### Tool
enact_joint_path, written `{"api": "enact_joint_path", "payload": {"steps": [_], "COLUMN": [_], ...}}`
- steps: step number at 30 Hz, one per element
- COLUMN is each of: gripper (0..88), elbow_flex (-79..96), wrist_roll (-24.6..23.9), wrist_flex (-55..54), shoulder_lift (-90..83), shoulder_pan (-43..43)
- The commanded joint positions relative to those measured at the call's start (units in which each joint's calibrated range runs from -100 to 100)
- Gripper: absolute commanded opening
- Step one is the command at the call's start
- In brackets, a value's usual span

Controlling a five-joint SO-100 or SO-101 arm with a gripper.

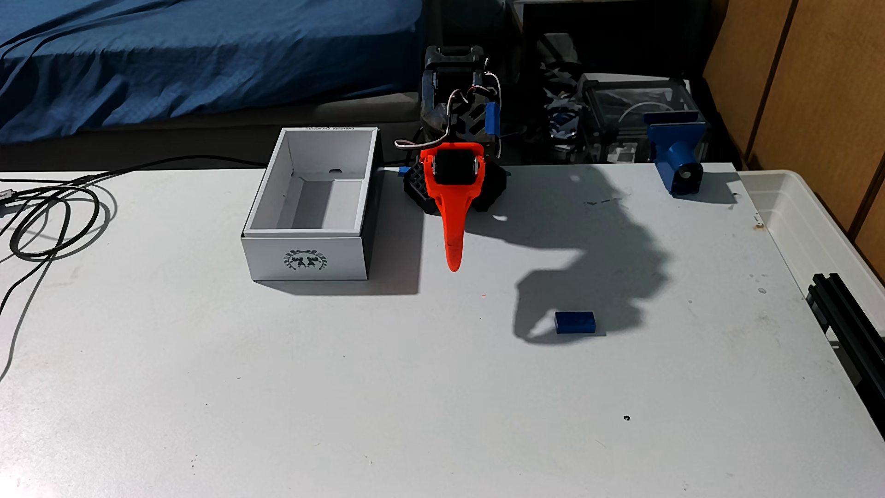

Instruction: Grab the blue brick and place in box

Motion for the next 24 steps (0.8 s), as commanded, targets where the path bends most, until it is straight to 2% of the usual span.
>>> {"api": "enact_joint_path", "payload": {"steps": [1,24], "gripper": [1.0,1.0], "elbow_flex": [-0.17,-0.17], "wrist_roll": [0.18,0.18], "wrist_flex": [0.39,-0.56], "shoulder_lift": [-0.51,-0.51], "shoulder_pan": [0.35,-0.02]}}
